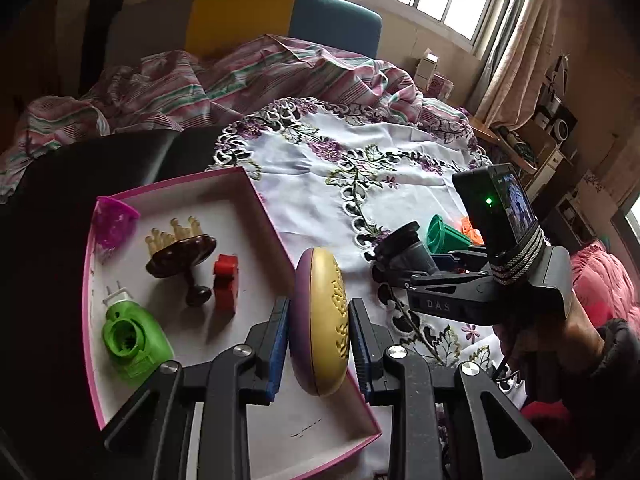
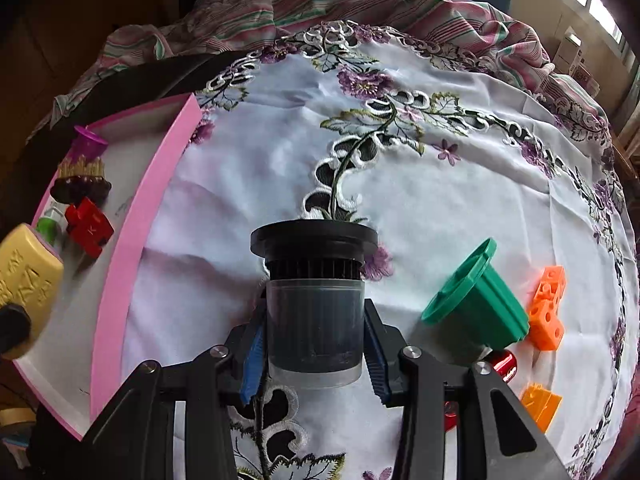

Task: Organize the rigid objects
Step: 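Carry the yellow soap into the tray and open the left tool while the right tool holds the jar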

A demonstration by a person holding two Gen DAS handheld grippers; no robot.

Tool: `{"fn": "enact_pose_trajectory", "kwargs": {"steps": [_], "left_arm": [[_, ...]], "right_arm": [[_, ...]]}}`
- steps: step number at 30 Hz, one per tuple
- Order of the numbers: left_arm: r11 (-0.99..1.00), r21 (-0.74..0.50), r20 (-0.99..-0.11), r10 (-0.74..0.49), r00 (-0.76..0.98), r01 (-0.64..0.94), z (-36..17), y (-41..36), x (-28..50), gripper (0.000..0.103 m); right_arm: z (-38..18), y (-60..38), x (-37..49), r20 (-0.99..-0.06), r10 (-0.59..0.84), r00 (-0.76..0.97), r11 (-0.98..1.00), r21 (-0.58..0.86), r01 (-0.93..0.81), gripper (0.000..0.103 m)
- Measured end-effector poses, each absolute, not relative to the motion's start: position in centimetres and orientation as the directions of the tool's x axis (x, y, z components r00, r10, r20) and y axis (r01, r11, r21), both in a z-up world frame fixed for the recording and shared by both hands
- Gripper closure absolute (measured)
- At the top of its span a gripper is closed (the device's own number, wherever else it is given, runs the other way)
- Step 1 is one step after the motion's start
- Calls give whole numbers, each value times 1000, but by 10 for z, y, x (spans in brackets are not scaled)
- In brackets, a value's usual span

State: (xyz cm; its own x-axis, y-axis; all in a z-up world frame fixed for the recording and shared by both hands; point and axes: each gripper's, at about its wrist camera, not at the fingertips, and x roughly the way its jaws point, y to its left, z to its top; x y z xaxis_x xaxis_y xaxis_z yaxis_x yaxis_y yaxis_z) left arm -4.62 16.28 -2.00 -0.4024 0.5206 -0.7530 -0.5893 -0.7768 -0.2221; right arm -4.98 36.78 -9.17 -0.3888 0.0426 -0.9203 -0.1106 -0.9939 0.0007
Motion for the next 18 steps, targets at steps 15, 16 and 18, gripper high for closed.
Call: {"fn": "enact_pose_trajectory", "kwargs": {"steps": [15, 16, 18], "left_arm": [[-835, -192, -754, 462, -468, -516, -22, 119, -35, 74], [-835, -191, -754, 461, -467, -515, -22, 118, -34, 74], [-837, -191, -757, 458, -467, -512, -22, 115, -33, 74]], "right_arm": [[-99, 382, -46, -917, 47, -396, -988, 16, -153, 60], [-99, 381, -47, -917, 49, -396, -988, 13, -152, 60], [-99, 381, -47, -917, 52, -396, -989, 9, -151, 60]]}}
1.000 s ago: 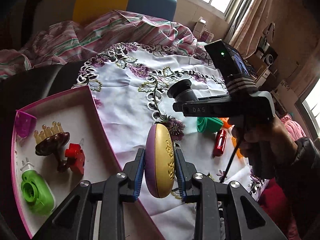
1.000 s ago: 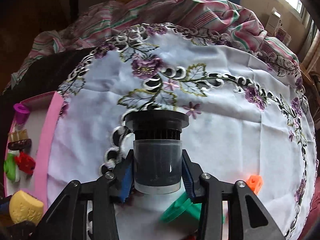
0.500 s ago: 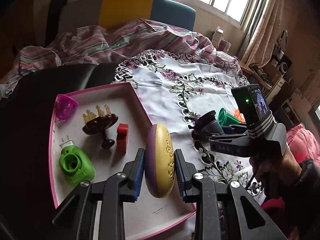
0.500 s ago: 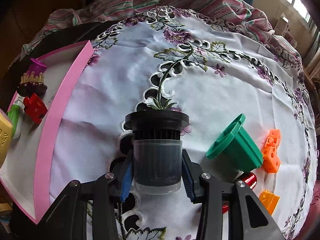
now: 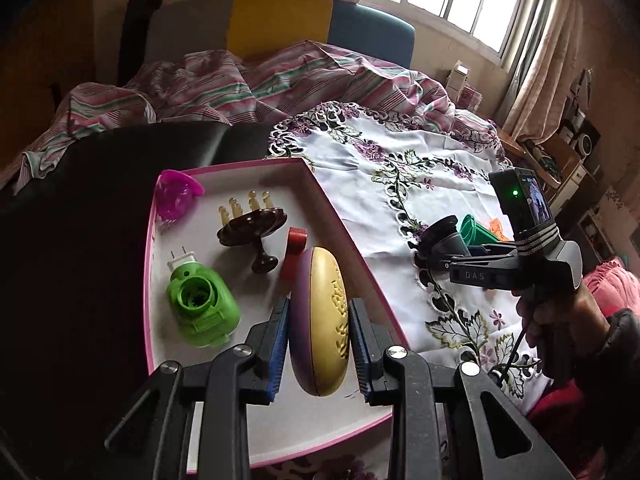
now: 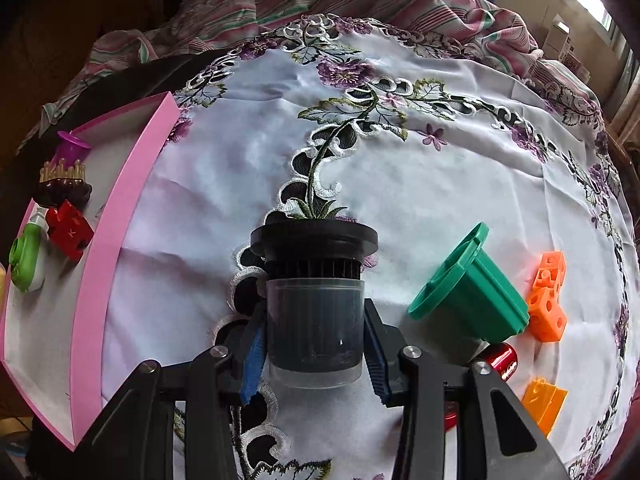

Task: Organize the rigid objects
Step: 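Carry the yellow soap into the tray and open the left tool while the right tool holds the jar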

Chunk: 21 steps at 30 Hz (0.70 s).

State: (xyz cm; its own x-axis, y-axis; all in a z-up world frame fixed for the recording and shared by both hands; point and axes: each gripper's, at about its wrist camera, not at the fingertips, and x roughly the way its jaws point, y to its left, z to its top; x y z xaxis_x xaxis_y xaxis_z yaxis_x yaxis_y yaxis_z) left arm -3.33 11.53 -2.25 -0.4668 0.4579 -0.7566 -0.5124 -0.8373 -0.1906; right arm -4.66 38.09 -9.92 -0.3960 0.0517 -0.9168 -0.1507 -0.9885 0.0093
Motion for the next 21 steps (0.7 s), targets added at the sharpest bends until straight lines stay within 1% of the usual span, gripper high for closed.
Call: {"fn": "enact_pose_trajectory", "kwargs": {"steps": [14, 16, 21], "left_arm": [[-847, -221, -787, 448, -424, -484, -44, 93, -29, 74], [-838, -241, -785, 465, -410, -489, -45, 97, -31, 74], [-821, -241, -790, 476, -388, -517, -53, 122, -42, 74]], "right_arm": [[-100, 380, -48, -917, 64, -394, -990, -10, -139, 60], [-100, 380, -48, -917, 66, -394, -990, -12, -138, 60], [-100, 379, -47, -917, 66, -394, -990, -12, -138, 60]]}}
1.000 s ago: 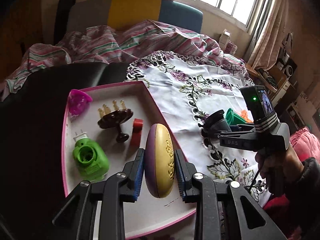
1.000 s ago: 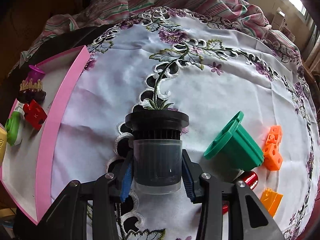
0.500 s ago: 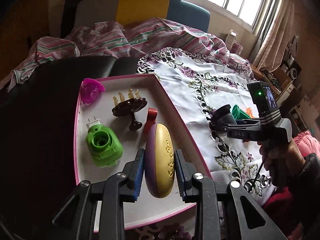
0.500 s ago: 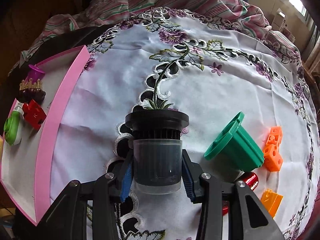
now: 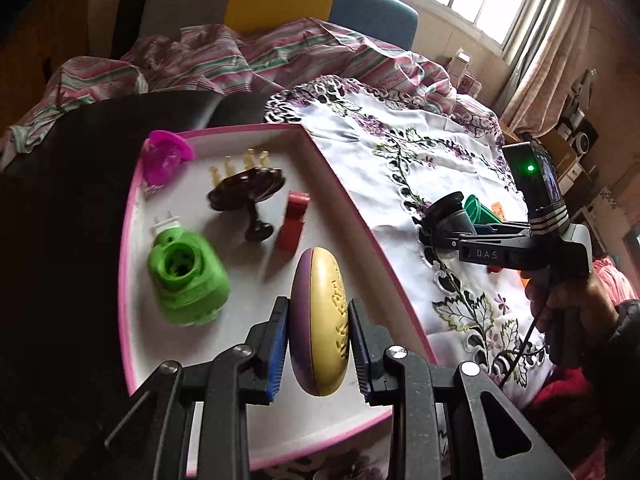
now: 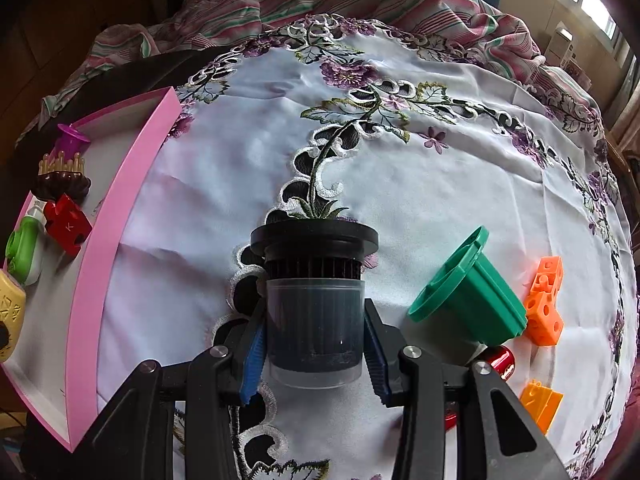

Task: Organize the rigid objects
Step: 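Carry the yellow soap into the tray and open the left tool while the right tool holds the jar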

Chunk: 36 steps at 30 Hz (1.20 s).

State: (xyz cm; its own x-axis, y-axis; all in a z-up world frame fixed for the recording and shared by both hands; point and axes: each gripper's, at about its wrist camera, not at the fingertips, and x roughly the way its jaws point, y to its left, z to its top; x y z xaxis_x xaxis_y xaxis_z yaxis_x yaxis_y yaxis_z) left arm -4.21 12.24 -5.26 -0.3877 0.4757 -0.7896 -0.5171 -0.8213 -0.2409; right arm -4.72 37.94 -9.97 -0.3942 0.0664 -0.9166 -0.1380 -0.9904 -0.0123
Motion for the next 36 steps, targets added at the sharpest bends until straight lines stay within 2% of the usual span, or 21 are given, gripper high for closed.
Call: {"fn": "enact_pose_trajectory", "kwargs": {"steps": [17, 19, 21, 22, 36], "left_arm": [[-850, -264, -801, 457, -387, -456, -82, 167, -107, 73], [-850, -261, -796, 457, -396, -457, -79, 165, -105, 68], [-855, -254, -792, 452, -410, -453, -75, 161, -102, 53], [-859, -246, -788, 447, -422, -450, -73, 159, -100, 51], [-904, -107, -755, 345, -558, -415, -37, 124, -60, 49]], "right_arm": [[-99, 379, -49, -915, 65, -397, -992, -15, -128, 60], [-99, 379, -49, -915, 66, -397, -992, -17, -127, 60], [-99, 378, -50, -915, 67, -397, -992, -17, -128, 60], [-99, 378, -50, -915, 67, -397, -992, -18, -128, 60], [-100, 375, -49, -912, 93, -399, -991, -47, -123, 60]]}}
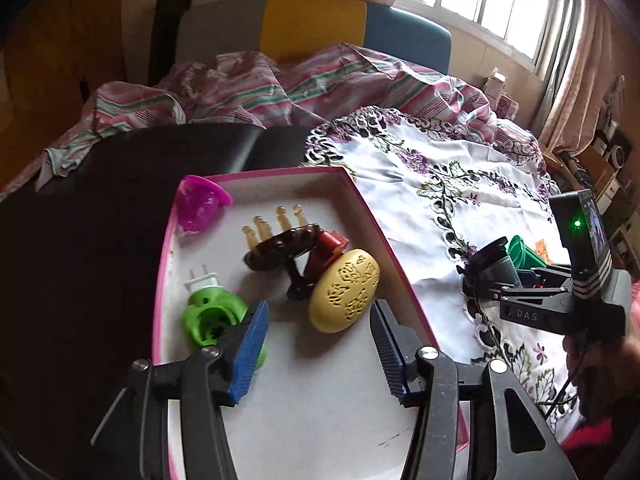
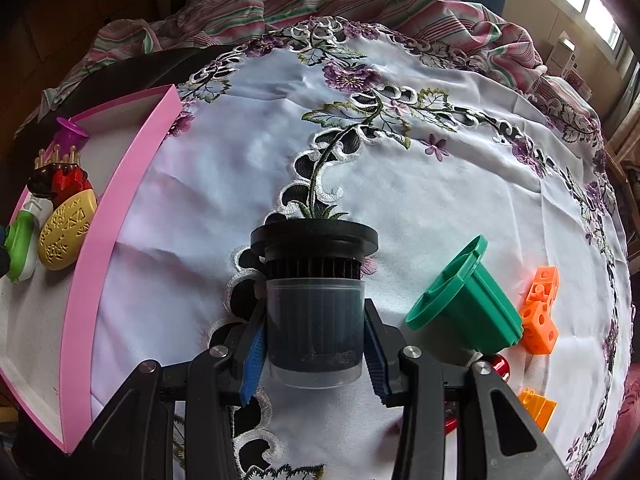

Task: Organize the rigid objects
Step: 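Carry the yellow soap into the tray and open the left tool while the right tool holds the jar, then carry the black jar into the tray beside the soap and open the right tool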

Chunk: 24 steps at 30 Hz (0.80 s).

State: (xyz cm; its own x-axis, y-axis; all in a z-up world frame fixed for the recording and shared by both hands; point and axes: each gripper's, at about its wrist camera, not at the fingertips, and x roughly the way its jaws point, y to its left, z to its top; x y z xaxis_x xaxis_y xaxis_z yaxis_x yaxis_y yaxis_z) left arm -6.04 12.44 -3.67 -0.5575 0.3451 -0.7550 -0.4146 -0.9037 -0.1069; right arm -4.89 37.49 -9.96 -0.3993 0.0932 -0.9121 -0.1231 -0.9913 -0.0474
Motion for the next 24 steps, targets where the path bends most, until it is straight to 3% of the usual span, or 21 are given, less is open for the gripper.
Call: {"fn": "enact_pose_trajectory", "kwargs": {"steps": [24], "left_arm": [[-956, -65, -760, 232, -607, -285, -32, 66, -40, 49]], "right_arm": [[-102, 371, -48, -910, 114, -399, -990, -69, -123, 60]]}}
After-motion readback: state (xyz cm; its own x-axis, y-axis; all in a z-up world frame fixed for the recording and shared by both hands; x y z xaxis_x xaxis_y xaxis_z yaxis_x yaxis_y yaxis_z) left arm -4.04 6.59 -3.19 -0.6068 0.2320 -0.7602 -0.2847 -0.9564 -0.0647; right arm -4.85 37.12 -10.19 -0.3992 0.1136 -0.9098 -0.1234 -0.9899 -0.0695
